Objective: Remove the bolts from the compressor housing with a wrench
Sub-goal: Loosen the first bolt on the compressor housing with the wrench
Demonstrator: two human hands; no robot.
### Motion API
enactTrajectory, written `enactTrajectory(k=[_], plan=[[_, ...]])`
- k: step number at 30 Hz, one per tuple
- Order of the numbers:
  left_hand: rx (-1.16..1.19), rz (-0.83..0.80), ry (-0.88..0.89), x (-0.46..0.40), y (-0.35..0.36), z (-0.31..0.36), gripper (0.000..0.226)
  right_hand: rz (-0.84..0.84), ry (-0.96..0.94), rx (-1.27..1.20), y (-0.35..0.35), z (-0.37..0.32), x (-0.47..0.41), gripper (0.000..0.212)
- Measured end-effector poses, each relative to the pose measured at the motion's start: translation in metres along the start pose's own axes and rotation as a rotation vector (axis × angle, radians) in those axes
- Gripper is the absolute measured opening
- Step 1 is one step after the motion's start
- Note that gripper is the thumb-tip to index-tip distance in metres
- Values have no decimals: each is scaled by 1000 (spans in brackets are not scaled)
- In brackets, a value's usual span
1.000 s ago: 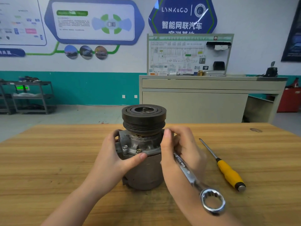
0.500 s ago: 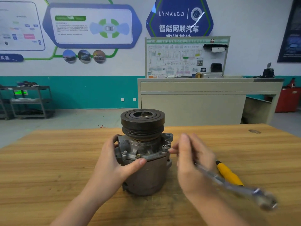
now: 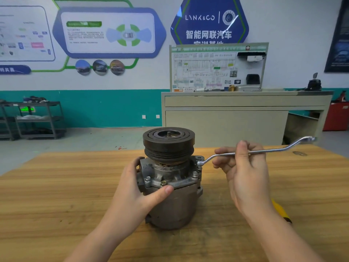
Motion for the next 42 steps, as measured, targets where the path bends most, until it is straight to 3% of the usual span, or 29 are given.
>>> enactTrajectory(k=[4, 10, 16, 18, 22, 26, 28, 31, 37, 40, 42], plan=[[131, -48, -41, 1, -2, -3, 95, -116, -195, 202, 15, -21, 14, 18], [104, -15, -47, 4, 2, -2, 105, -225, -432, 400, 27, -35, 32, 15], [-2, 100, -12, 3, 2, 7, 108, -456, -923, 770, 60, -34, 69, 27], [-30, 118, -11, 4, 1, 7, 105, -370, -804, 634, 56, -31, 68, 24], [-18, 76, -17, 5, 2, 5, 104, 25, -328, 124, 19, -18, 40, 18], [49, 40, -35, 4, 1, 0, 97, 236, 282, -103, -7, 32, 9, 26], [42, 29, -36, 4, 2, -1, 103, 327, 454, -305, -13, 45, 6, 27], [20, 29, -24, 3, 2, -1, 111, 338, 378, -342, -20, 37, 3, 24], [3, 28, -27, 4, 1, 0, 108, -2, -160, 387, 1, -9, 15, 25], [-10, 27, -25, 5, 2, 2, 103, -199, -195, 677, 18, -9, 26, 22], [-9, 32, -16, 4, 1, 2, 98, -264, -137, 720, 21, -4, 28, 21]])
Point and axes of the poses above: each hand's wrist, its own x-axis away from the middle knuckle, its own y-axis out of the palm, z = x × y, the point moved 7 cm from there along -x, towards the middle knuckle, and after that the axes turned 5 degrees about -y, right-handed, at the moved point
